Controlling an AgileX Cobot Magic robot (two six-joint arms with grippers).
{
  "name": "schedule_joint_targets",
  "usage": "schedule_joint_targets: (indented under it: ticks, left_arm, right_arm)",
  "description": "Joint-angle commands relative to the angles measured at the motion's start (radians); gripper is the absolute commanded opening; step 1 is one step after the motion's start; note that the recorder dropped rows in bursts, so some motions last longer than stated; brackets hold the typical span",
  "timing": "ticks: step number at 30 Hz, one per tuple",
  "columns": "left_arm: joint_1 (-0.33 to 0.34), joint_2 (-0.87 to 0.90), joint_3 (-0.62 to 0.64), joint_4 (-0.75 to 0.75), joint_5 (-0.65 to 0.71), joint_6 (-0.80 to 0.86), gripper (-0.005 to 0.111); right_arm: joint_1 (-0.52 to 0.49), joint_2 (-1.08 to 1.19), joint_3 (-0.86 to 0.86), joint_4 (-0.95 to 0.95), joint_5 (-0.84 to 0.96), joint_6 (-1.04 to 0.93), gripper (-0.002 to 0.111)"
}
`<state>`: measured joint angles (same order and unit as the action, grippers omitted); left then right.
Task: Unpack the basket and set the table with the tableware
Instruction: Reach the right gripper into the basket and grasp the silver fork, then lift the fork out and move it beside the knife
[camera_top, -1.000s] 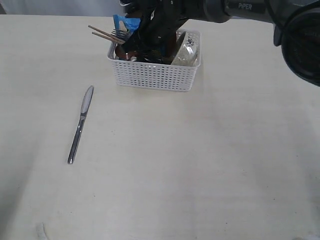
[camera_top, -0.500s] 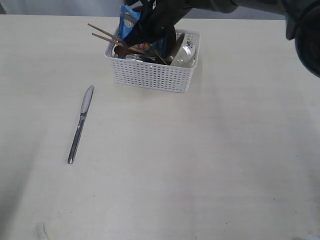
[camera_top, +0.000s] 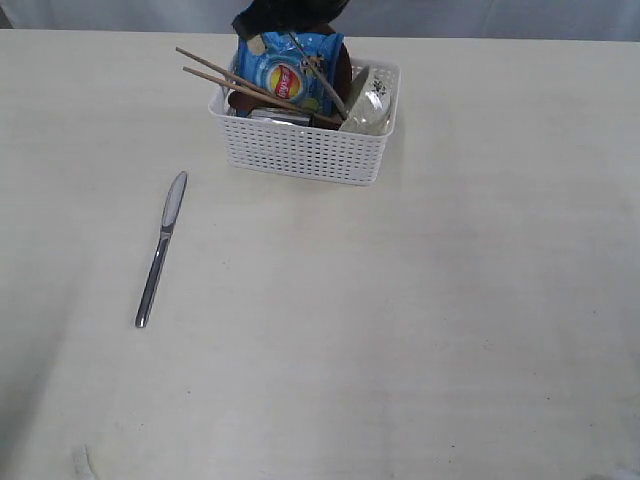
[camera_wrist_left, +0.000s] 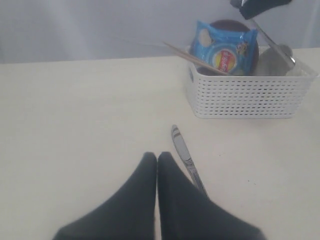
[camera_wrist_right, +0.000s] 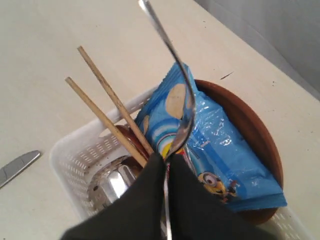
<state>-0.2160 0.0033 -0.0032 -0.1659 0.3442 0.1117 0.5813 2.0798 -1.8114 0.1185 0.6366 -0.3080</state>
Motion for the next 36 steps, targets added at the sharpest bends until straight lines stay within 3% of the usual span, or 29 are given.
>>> schedule_joint_targets:
  ticks: [1, 7, 15, 25, 36]
  left_arm:
    - [-0.006, -0.003, 0.003, 0.001, -0.002, 0.0, 0.0]
    - [-0.006, -0.003, 0.003, 0.001, -0.002, 0.0, 0.0]
    - [-0.006, -0.003, 0.003, 0.001, -0.002, 0.0, 0.0]
    - [-0.006, -0.003, 0.003, 0.003, -0.002, -0.003, 0.0]
    - [-0.006, -0.003, 0.003, 0.003, -0.002, 0.0, 0.0]
  right_arm:
    - [0.029, -0.073, 0.004, 0.012, 0.018, 0.034, 0.0]
    - [0.076, -0.126, 0.004, 0.03, 0.065, 0.107, 0.0]
    - [0.131, -0.136, 0.108, 0.248, 0.111, 0.155, 0.0]
    - [0.178, -0.137, 0.413, 0.641, -0.084, 0.151, 0.0]
    - [0.232, -0.13, 0.627, 0.813, -0.313, 0.132, 0.0]
